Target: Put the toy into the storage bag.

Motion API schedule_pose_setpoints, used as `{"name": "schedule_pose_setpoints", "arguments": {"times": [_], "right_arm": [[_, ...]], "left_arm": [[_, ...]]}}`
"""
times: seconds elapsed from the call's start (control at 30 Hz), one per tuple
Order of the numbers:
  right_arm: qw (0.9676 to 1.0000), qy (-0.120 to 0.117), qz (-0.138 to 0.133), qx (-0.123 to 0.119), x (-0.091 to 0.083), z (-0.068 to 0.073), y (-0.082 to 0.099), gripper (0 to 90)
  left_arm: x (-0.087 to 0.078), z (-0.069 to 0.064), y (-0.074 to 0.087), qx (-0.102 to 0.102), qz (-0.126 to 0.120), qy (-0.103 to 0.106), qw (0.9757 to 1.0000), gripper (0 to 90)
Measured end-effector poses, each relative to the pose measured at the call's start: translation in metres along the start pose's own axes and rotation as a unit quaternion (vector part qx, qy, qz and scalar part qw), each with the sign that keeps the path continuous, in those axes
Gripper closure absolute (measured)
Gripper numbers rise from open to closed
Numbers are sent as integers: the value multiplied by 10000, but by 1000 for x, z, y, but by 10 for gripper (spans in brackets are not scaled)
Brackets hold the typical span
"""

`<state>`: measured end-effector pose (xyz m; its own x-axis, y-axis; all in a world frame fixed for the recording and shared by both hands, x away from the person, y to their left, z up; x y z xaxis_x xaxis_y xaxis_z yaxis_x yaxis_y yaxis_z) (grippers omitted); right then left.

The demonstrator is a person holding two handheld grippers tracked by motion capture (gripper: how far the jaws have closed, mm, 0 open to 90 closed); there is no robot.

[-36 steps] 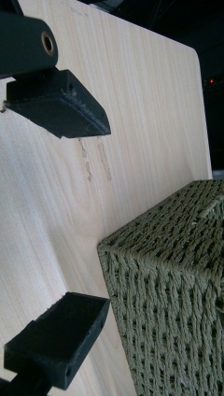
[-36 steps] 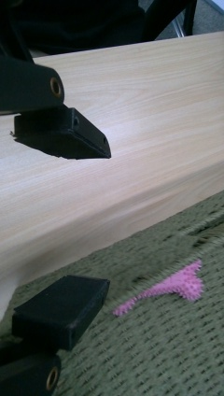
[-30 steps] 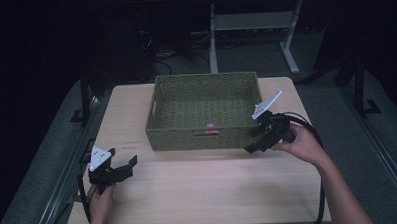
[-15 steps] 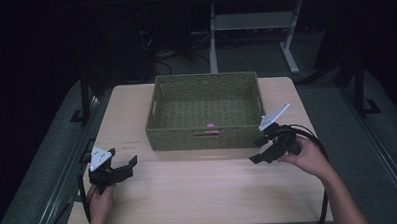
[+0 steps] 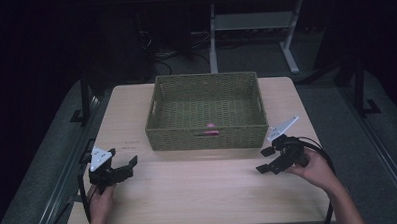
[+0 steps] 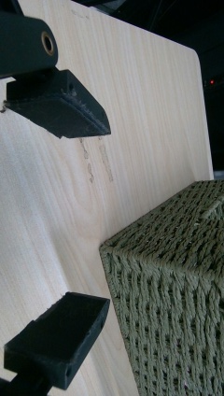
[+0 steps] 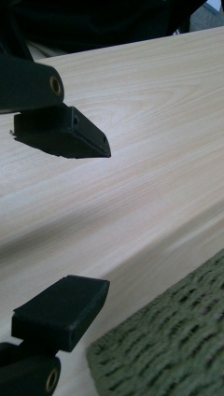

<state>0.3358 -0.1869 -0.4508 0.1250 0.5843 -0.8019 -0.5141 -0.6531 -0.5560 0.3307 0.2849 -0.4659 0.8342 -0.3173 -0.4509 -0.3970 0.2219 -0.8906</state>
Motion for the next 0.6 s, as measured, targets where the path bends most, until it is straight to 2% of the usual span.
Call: {"name": "schedule_pose_setpoints", "arguments": {"times": [0.3, 0.6], "right_arm": [[9999, 15, -35, 97, -1, 4, 16, 296], [9996, 127, -106, 246, -2, 7, 37, 288]], "left_arm": [[-1, 0, 0, 22, 15, -1, 10000, 139], [-1, 0, 0, 21, 18, 1, 10000, 139]]}}
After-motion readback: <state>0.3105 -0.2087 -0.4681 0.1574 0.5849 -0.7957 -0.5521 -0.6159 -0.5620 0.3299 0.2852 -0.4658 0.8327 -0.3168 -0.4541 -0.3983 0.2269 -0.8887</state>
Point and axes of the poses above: each handheld gripper's, and its own axes: x roughly forward along the jaws, y roughly out of its underside, z roughly to its left, the point moved 6 cm from there along x, roughly forward along the jaws, and after that the axes turned 3 degrees about x, right-handed, at the moved point
